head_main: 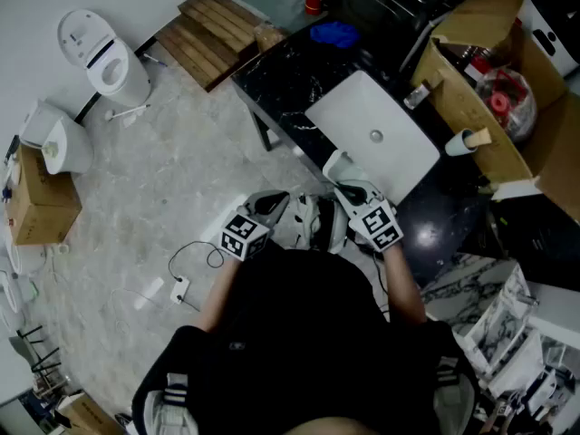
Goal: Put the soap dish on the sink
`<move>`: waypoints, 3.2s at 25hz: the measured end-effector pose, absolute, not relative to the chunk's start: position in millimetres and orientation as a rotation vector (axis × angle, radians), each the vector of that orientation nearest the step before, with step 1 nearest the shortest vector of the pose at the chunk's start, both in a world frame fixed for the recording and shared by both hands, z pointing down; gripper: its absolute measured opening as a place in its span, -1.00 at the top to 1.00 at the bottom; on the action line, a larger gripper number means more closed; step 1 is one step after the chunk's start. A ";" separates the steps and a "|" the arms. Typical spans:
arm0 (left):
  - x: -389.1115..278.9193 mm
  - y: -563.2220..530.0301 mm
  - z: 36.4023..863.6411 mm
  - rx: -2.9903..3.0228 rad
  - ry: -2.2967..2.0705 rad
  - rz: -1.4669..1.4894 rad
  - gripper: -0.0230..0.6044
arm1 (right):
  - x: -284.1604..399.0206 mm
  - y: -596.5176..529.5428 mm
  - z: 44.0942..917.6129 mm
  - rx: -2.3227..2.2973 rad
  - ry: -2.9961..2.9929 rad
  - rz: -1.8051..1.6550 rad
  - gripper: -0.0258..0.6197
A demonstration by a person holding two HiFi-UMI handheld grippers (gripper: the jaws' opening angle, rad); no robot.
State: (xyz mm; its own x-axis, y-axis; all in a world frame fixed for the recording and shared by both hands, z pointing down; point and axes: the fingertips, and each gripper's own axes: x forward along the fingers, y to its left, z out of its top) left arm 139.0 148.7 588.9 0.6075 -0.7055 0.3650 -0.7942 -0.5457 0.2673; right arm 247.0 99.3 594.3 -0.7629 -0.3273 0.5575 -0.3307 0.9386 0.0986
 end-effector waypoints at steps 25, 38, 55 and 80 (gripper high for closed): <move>59.5 115.5 593.5 2.476 -1.108 0.303 0.93 | 183.5 85.9 605.8 0.601 -2.464 0.073 0.93; 13.2 100.4 594.1 2.506 -1.044 0.321 0.93 | 137.8 80.2 608.7 0.636 -2.450 0.074 0.93; -28.7 94.1 602.0 2.561 -0.890 0.356 0.93 | 100.0 92.7 622.2 0.767 -2.377 0.132 0.93; -75.5 105.9 609.8 2.540 -0.857 0.359 0.93 | 45.1 104.7 629.6 0.764 -2.363 0.157 0.93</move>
